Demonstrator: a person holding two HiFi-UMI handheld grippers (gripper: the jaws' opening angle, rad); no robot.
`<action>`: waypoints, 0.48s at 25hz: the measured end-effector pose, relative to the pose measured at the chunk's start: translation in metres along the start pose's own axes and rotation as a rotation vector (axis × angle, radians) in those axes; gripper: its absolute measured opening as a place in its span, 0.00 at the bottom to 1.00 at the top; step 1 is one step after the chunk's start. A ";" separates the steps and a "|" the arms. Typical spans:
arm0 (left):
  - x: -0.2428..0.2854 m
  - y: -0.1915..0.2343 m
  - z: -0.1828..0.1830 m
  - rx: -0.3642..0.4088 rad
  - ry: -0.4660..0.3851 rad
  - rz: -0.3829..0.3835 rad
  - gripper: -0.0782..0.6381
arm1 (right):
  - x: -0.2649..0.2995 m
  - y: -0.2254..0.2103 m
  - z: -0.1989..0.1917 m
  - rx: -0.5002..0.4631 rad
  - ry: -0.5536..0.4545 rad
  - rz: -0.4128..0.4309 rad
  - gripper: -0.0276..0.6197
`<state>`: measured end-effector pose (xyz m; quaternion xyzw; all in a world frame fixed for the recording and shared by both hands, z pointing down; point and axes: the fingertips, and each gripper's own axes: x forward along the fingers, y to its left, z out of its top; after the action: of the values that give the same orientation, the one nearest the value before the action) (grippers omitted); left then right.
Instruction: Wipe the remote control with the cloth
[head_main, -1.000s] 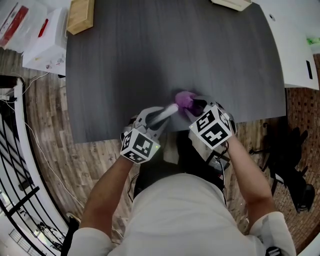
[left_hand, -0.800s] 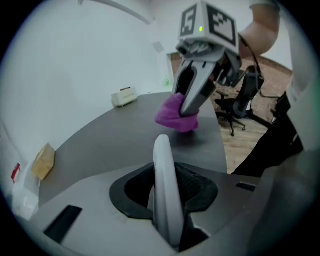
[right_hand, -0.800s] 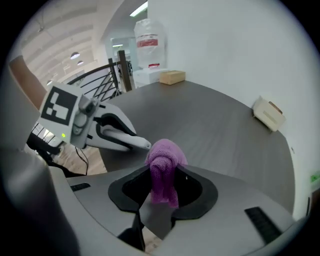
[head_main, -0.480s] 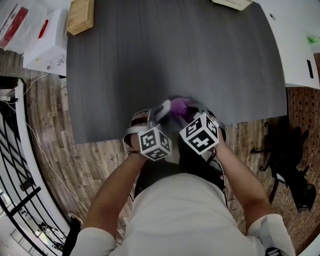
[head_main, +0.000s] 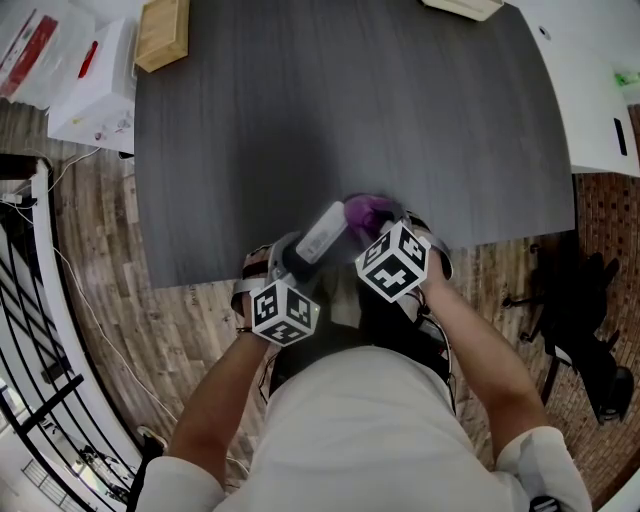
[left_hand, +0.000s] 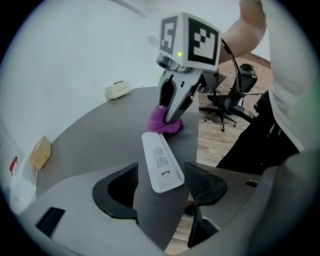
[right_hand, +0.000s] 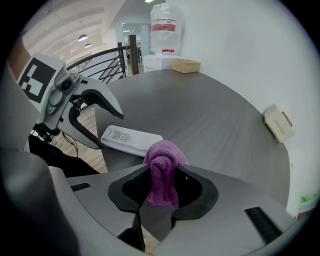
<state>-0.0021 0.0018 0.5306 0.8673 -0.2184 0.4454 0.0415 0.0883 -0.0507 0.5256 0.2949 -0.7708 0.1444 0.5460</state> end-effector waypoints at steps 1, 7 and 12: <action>-0.001 -0.002 -0.008 -0.028 0.017 -0.015 0.48 | 0.001 -0.002 0.002 -0.012 0.003 -0.007 0.24; 0.005 -0.023 -0.027 -0.102 0.074 -0.080 0.48 | 0.013 -0.010 0.026 -0.107 0.011 -0.053 0.24; 0.012 -0.020 -0.021 -0.087 0.070 -0.014 0.48 | 0.012 -0.012 0.033 -0.174 0.021 -0.063 0.24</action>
<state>-0.0035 0.0213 0.5554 0.8499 -0.2302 0.4654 0.0900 0.0680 -0.0817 0.5242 0.2688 -0.7651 0.0627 0.5818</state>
